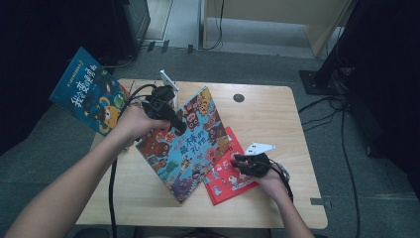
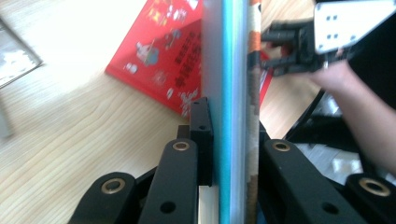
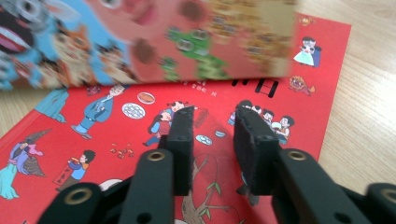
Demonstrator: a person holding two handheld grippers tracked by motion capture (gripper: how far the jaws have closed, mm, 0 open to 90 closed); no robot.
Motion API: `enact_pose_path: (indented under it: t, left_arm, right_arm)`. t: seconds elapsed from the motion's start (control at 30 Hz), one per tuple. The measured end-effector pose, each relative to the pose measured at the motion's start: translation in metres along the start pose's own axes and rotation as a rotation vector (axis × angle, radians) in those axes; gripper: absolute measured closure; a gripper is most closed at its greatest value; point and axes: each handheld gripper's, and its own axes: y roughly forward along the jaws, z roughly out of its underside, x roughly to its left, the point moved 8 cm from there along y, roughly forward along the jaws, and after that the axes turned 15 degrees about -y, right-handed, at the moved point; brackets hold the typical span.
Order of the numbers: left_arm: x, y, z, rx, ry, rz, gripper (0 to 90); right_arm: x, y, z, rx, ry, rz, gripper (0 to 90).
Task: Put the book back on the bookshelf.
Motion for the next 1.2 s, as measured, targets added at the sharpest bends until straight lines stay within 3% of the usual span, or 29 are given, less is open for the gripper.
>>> enact_pose_path:
  t: [0.2, 0.37, 0.53, 0.77, 0.93, 1.2]
  left_arm:
    - [0.004, -0.016, 0.008, -0.03, 0.0, -0.062, 81.8]
    - [0.013, -0.034, 0.019, -0.038, -0.024, -0.09, 81.7]
    - [0.026, -0.051, 0.03, -0.058, -0.058, -0.105, 81.7]
    - [0.045, -0.074, 0.049, -0.084, -0.115, -0.134, 81.7]
    - [0.058, -0.09, 0.063, -0.103, -0.165, -0.14, 81.7]
    - [0.078, -0.111, 0.082, -0.132, -0.214, -0.14, 81.7]
  right_arm:
    - [-0.002, 0.005, 0.001, -0.002, 0.004, 0.022, 43.4]
    - [-0.003, 0.008, 0.001, -0.025, 0.002, 0.024, 36.5]
    - [-0.004, 0.01, 0.001, -0.041, 0.006, 0.019, 33.3]
    - [-0.005, 0.012, 0.0, -0.028, -0.031, 0.024, 31.0]
    - [-0.007, 0.015, -0.002, -0.031, -0.026, 0.054, 30.8]
    - [-0.009, 0.017, -0.004, -0.021, -0.024, 0.044, 29.2]
